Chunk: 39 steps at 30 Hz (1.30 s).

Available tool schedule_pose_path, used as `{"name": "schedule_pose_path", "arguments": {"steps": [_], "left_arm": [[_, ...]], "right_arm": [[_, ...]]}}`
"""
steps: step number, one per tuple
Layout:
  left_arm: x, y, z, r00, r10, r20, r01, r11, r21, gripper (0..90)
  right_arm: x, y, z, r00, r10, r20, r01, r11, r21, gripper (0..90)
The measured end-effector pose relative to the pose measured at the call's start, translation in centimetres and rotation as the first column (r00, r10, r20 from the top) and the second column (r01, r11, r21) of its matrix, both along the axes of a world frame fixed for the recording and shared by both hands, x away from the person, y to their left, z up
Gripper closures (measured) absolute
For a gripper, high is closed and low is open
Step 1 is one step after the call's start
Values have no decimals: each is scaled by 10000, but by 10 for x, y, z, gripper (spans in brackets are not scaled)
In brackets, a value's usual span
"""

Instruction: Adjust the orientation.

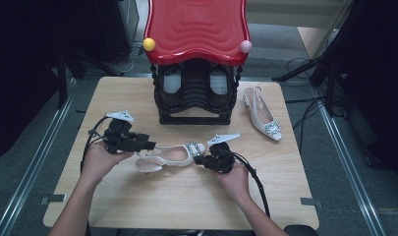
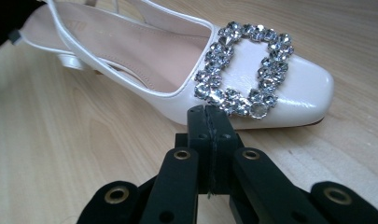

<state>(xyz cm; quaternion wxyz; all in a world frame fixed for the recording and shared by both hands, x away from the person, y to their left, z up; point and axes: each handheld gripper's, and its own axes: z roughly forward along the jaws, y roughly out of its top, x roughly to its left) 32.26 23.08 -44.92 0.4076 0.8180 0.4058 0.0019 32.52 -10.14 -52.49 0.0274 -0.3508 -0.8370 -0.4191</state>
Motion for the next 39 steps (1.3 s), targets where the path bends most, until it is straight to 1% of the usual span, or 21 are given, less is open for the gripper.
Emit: {"name": "schedule_pose_path", "arguments": {"steps": [3,4,5,11,15,17,18,20,22,23,25,27,28,31,33,34,37,39], "left_arm": [[-2,5,-1,9998,189,23,-189,9998,68,489],[-3,6,-1,9998,202,2,-202,9997,113,488],[-4,7,-1,9997,246,4,-246,9996,116,488],[-9,11,-4,9991,409,-52,-408,9990,203,484],[-13,14,-7,9985,524,-136,-522,9985,180,483],[-14,15,-9,9981,588,-166,-584,9979,264,494],[-15,15,-10,9974,673,-247,-669,9976,176,505],[-16,16,-13,9966,714,-417,-706,9973,207,531],[-19,15,-16,9956,827,-430,-818,9964,221,566],[-19,15,-17,9958,795,-443,-786,9966,229,621],[-20,14,-21,9956,842,-406,-832,9962,242,686],[-21,11,-26,9958,765,-508,-756,9969,193,785],[-21,8,-29,9956,715,-598,-702,9973,231,819],[-22,-3,-37,9956,456,-816,-441,9988,191,848],[-22,-13,-43,9963,301,-805,-267,9987,436,849],[-22,-15,-45,9962,266,-828,-235,9990,384,849],[-23,-20,-49,9956,280,-890,-262,9994,215,857],[-24,-23,-50,9963,232,-831,-210,9994,279,858]], "right_arm": [[2,4,-1,9999,-6,118,9,9997,-238,900],[3,5,-2,9999,-34,150,40,9992,-400,900],[5,5,-3,9999,-77,112,81,9995,-297,900],[13,4,-1,9997,-242,-30,241,9991,-339,900],[19,4,-1,9994,-334,-52,332,9988,-356,900],[23,4,-1,9992,-396,-40,394,9986,-343,900],[24,4,-1,9991,-414,-114,410,9987,-307,900],[27,5,-1,9989,-437,-151,432,9986,-310,900],[30,6,-1,9986,-487,-214,479,9983,-340,900],[31,6,-1,9985,-514,-200,507,9982,-331,900],[33,7,-1,9984,-525,-203,518,9981,-324,900],[36,8,0,9980,-571,-278,563,9979,-319,900],[37,9,0,9977,-614,-295,606,9977,-297,900],[40,10,0,9972,-662,-359,651,9974,-304,900],[43,12,0,9973,-653,-324,643,9974,-313,900],[43,12,0,9968,-700,-382,688,9971,-323,900],[46,14,1,9968,-722,-339,710,9969,-349,900],[48,15,1,9969,-721,-307,710,9967,-383,900]]}}
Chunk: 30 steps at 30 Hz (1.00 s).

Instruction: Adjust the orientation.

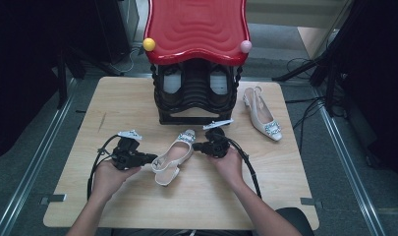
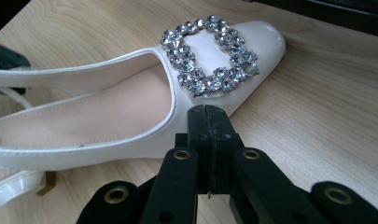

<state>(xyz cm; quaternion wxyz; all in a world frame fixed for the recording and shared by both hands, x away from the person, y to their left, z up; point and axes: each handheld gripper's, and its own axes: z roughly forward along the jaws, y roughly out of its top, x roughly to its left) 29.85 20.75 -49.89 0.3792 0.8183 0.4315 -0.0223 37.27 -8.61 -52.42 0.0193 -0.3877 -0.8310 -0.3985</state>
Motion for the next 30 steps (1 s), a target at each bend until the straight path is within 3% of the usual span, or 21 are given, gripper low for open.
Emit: {"name": "schedule_pose_path", "arguments": {"steps": [6,10,18,21,25,30], "left_arm": [[-5,-8,-3,9997,-224,-75,221,9991,-349,856],[-6,-5,-2,9998,-171,33,172,9994,-289,827],[-3,18,3,9980,590,225,-585,9980,-218,656],[0,23,4,9974,579,431,-572,9982,-169,586],[7,29,3,9970,644,420,-636,9978,-212,526],[15,31,3,9967,669,461,-659,9976,-228,469]], "right_arm": [[4,4,1,10000,-32,-21,32,10000,-50,900],[5,5,2,10000,60,-6,-60,10000,12,900],[0,-6,12,9994,153,318,-160,9996,234,845],[-3,-12,13,9989,248,387,-259,9993,285,779],[-7,-18,14,9986,361,391,-363,9993,34,695],[-12,-29,18,9976,394,570,-397,9992,42,673]]}}
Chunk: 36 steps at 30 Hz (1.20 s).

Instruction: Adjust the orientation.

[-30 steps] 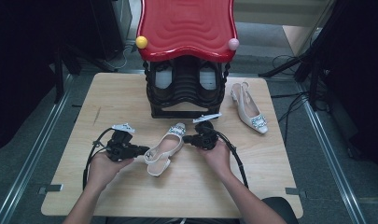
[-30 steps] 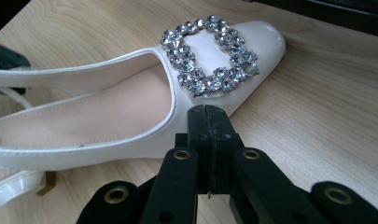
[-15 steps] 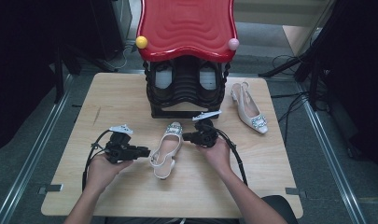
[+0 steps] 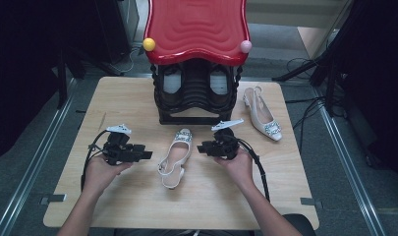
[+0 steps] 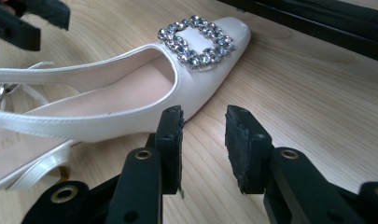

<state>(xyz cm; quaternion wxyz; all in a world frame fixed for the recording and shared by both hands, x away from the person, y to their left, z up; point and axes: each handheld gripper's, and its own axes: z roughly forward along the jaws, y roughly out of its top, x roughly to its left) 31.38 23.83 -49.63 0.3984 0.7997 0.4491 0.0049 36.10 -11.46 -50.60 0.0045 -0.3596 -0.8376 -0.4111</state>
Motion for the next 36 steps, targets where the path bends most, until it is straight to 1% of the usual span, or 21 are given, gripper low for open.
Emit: {"name": "schedule_pose_path", "arguments": {"steps": [2,3,7,10,11,12,13,14,16,18,20,22,24,29,31,35,36], "left_arm": [[3,1,0,10000,27,65,-27,10000,-16,460],[5,2,0,10000,41,50,-41,10000,-78,456],[11,3,-3,9999,79,91,-78,9998,-187,449],[15,4,-6,10000,71,33,-70,9997,-220,447],[16,4,-6,10000,61,66,-59,9996,-271,446],[17,4,-7,9999,87,63,-86,9997,-233,446],[20,3,-5,10000,-2,-77,1,10000,-100,446],[20,2,-4,10000,-18,-12,18,10000,-72,445],[21,1,-3,10000,-3,95,4,9999,-110,446],[21,0,-3,9999,-38,110,39,10000,-87,444],[22,0,-3,9999,-19,119,19,10000,-49,443],[22,0,-3,9999,10,147,-11,10000,24,442],[23,1,-3,9999,23,112,-23,10000,-25,442],[23,1,-3,9999,-4,109,4,10000,3,443],[23,0,-4,10000,-20,87,20,10000,66,444],[22,1,-3,9999,-14,109,14,10000,-5,444],[22,1,-3,9999,-25,111,25,10000,-6,444]], "right_arm": [[-2,-5,1,9999,-111,61,109,9998,194,668],[-3,-9,2,9998,-189,29,188,9996,205,662],[-5,-25,7,9986,-483,229,480,9987,168,666],[-7,-37,13,9970,-747,206,741,9968,287,718],[-9,-41,16,9964,-816,237,808,9962,327,734],[-10,-45,18,9954,-889,351,877,9956,334,762],[-11,-49,20,9942,-996,408,983,9947,317,779],[-12,-55,23,9923,-1145,480,1130,9930,331,808],[-12,-62,25,9899,-1359,399,1343,9901,419,833],[-11,-72,28,9857,-1665,276,1644,9841,674,870],[-10,-78,31,9833,-1786,359,1757,9818,725,900],[-9,-85,34,9799,-1949,438,1913,9787,744,900],[-8,-89,35,9763,-2111,481,2074,9755,735,900],[-3,-99,34,9692,-2411,495,2377,9691,663,900],[0,-104,33,9663,-2537,432,2507,9659,646,900],[5,-113,33,9597,-2792,328,2770,9591,591,900],[7,-117,34,9561,-2914,303,2892,9553,610,900]]}}
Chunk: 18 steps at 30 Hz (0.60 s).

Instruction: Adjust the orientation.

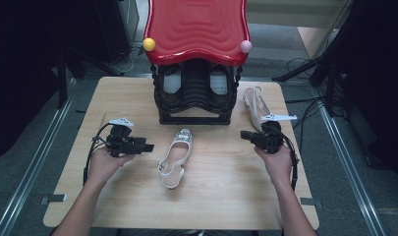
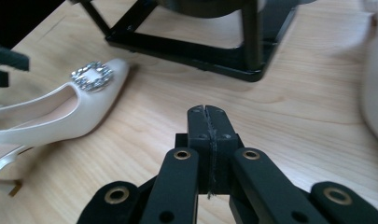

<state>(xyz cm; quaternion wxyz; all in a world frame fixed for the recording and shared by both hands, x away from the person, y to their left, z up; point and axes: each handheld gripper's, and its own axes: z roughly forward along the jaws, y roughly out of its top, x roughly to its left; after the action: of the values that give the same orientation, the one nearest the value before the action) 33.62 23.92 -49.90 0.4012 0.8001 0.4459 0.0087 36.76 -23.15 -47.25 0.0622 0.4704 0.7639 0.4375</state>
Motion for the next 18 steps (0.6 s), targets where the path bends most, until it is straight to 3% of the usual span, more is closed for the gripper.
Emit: {"name": "schedule_pose_path", "arguments": {"steps": [18], "left_arm": [[-12,0,-2,10000,2,44,-2,10000,58,441]], "right_arm": [[49,-49,-6,9881,-1538,-16,1538,9880,-172,900]]}}
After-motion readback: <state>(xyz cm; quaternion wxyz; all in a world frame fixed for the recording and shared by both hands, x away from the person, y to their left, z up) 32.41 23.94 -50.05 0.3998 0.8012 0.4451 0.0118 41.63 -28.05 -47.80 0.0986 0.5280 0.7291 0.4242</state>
